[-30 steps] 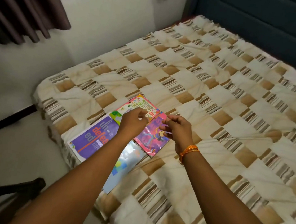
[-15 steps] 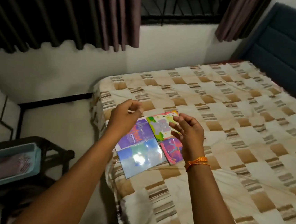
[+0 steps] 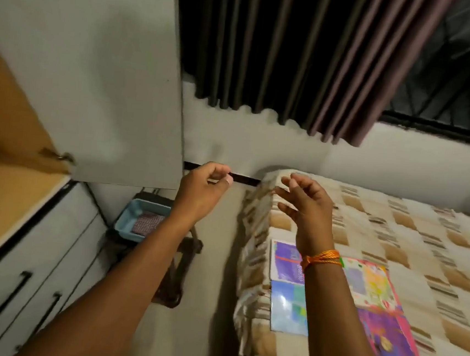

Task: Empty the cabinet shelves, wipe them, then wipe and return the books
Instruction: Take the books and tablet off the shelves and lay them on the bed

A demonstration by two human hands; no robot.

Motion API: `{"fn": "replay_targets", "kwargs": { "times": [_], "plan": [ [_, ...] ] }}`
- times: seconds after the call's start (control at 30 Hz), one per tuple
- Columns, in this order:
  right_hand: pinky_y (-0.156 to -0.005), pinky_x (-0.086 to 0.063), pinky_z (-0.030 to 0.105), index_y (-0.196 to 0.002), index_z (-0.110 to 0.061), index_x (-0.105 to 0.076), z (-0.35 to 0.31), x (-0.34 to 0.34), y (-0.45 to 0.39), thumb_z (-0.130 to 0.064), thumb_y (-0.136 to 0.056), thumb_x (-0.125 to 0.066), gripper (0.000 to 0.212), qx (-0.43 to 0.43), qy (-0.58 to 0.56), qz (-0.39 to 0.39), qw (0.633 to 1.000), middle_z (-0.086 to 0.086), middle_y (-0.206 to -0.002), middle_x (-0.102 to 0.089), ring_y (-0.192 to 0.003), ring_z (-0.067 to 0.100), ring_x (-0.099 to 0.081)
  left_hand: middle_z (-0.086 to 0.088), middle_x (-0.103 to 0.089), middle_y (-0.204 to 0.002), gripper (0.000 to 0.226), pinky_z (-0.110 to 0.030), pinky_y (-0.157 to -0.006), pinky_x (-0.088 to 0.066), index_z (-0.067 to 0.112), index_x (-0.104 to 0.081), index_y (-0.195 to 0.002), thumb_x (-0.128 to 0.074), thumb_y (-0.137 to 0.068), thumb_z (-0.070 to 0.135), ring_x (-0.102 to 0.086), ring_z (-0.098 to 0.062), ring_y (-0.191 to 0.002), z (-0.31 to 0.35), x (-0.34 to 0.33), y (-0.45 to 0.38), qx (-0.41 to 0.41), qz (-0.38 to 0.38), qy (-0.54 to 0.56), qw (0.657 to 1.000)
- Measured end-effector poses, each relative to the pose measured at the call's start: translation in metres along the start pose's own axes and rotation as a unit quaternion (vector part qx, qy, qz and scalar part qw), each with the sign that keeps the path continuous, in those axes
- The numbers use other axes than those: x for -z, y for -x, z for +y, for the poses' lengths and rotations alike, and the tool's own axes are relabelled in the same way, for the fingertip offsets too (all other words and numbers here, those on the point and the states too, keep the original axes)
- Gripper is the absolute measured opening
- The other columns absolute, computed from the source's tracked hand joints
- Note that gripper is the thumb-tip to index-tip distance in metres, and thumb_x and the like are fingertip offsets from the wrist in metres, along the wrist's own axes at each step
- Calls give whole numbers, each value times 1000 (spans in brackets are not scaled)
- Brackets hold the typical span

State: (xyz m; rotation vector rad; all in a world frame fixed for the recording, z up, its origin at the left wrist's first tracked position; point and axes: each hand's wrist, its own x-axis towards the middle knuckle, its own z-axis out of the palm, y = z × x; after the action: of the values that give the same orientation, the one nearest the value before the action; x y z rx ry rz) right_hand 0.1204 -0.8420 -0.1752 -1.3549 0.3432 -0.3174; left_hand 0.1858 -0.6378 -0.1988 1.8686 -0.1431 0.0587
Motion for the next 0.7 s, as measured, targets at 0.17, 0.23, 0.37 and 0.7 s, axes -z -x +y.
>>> {"fn": "replay_targets", "kwargs": {
  "times": [0.17, 0.23, 0.37, 0.7],
  "plan": [
    [-89, -55, 43, -109, -22, -69, -4, -108, 11, -17, -98, -62, 13, 26, 34, -100, 994, -2, -111, -75, -103, 15, -72, 11, -73, -104, 15, -38, -91, -58, 30, -72, -109, -67, -94, 31, -70, -10, -98, -5, 103, -2, -6, 68, -34, 997],
    [-94, -55, 47, -110, -22, -69, -9, -147, 17, -17, -98, -62, 14, 38, 50, -136, 989, -4, -110, -75, -104, 14, -72, 12, -72, -103, 13, -39, -91, -58, 35, -70, -106, -68, -94, 32, -70, -10, -97, -9, 141, -1, -6, 93, -37, 995],
    [-94, -56, 50, -108, -21, -70, -13, -226, 27, -17, -99, -62, 14, 55, 49, -192, 979, -1, -110, -75, -103, 16, -72, 12, -72, -99, 12, -35, -82, -58, 34, -70, -105, -68, -93, 31, -69, -13, -97, -14, 223, 2, -10, 142, -40, 989],
    [-91, -58, 46, -110, -18, -69, -9, -372, 80, -20, -97, -63, 15, 56, 8, -295, 954, 1, -113, -73, -105, 17, -71, 13, -71, -100, 14, -33, -82, -57, 33, -71, -108, -66, -95, 30, -69, -8, -97, -4, 355, 30, -13, 237, -35, 971]
  ]
}}
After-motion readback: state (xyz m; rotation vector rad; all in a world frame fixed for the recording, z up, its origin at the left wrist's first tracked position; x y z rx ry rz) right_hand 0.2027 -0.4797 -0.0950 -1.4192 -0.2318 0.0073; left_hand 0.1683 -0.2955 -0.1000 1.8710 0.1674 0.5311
